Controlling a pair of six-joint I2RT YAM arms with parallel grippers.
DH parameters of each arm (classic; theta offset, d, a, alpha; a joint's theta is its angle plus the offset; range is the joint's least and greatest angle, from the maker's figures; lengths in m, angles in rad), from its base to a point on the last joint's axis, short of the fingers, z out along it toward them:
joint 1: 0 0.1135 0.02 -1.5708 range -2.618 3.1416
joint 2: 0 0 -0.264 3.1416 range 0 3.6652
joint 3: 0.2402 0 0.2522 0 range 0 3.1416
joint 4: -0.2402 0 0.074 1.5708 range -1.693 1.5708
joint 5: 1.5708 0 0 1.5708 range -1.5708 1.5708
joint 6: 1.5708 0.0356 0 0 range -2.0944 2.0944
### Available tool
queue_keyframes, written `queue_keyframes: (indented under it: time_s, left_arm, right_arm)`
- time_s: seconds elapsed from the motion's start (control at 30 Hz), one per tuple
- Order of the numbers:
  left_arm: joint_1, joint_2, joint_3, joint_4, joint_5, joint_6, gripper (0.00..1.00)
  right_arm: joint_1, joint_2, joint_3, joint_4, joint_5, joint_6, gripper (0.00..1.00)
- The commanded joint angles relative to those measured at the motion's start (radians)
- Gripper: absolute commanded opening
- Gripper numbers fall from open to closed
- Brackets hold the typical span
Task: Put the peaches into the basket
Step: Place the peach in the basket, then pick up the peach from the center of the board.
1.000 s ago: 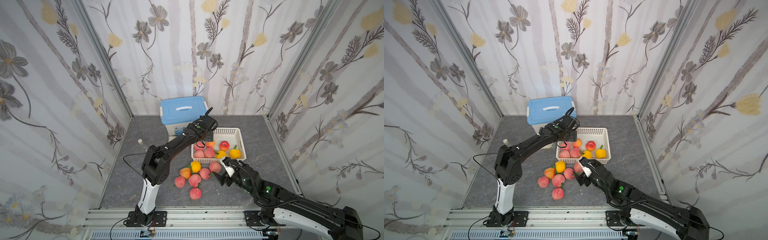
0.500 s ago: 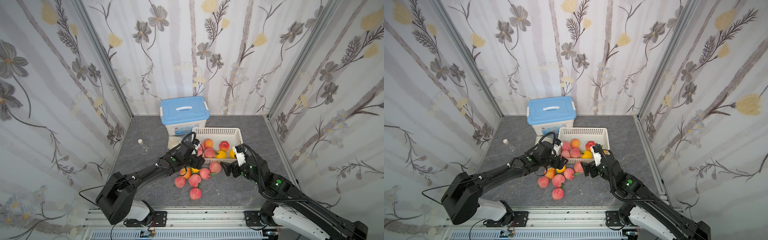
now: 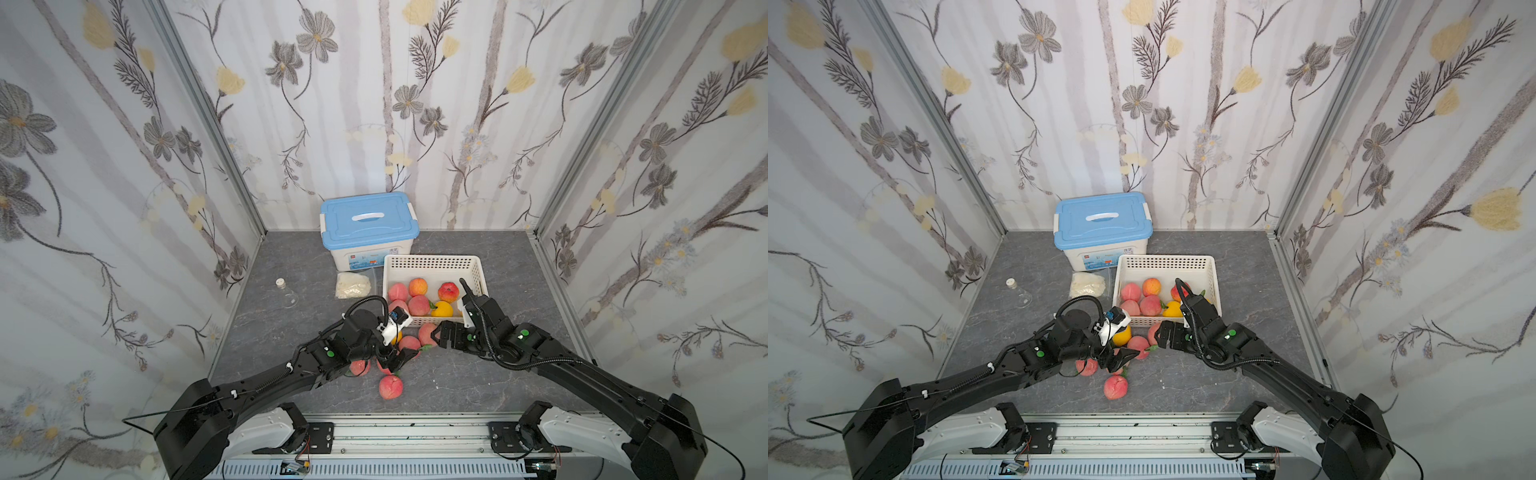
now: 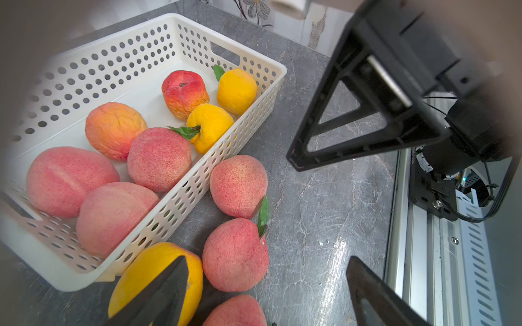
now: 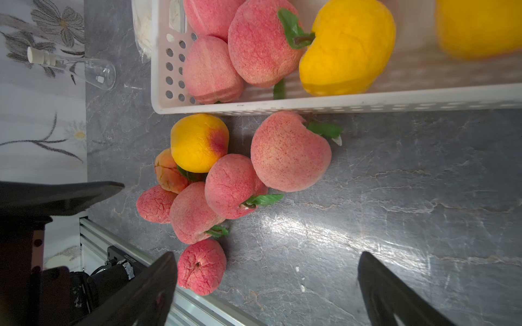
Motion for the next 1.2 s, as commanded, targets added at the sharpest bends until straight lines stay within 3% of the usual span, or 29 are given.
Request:
queue_keyframes:
  time_s: [0.0,0.17,0.53,1.0,1.17]
  left_arm:
    - [-0.003,-0.029,-0.008,0.038,-0.018,0.041,0.90]
    - [-0.007,-0.010,-0.012,0.054,-0.009,0.036,0.90]
    - [-0.009,0.022,-0.014,0.075,-0.018,0.029,0.91]
    - [-0.010,0.039,-0.014,0.085,-0.018,0.028,0.91]
    - [-0.009,0.041,-0.012,0.085,-0.018,0.026,0.91]
  right_arm:
    - [0.009,0.080,0.020,0.108,-0.012,0.074,0.98]
    - [0.040,0.194,0.082,0.134,0.037,0.064,0.98]
    - [0.036,0.301,0.074,0.192,0.138,0.118,0.92]
    - [0.020,0.368,0.023,0.301,0.153,0.138,0.86]
    - [0.021,0.385,0.022,0.302,0.144,0.145,0.80]
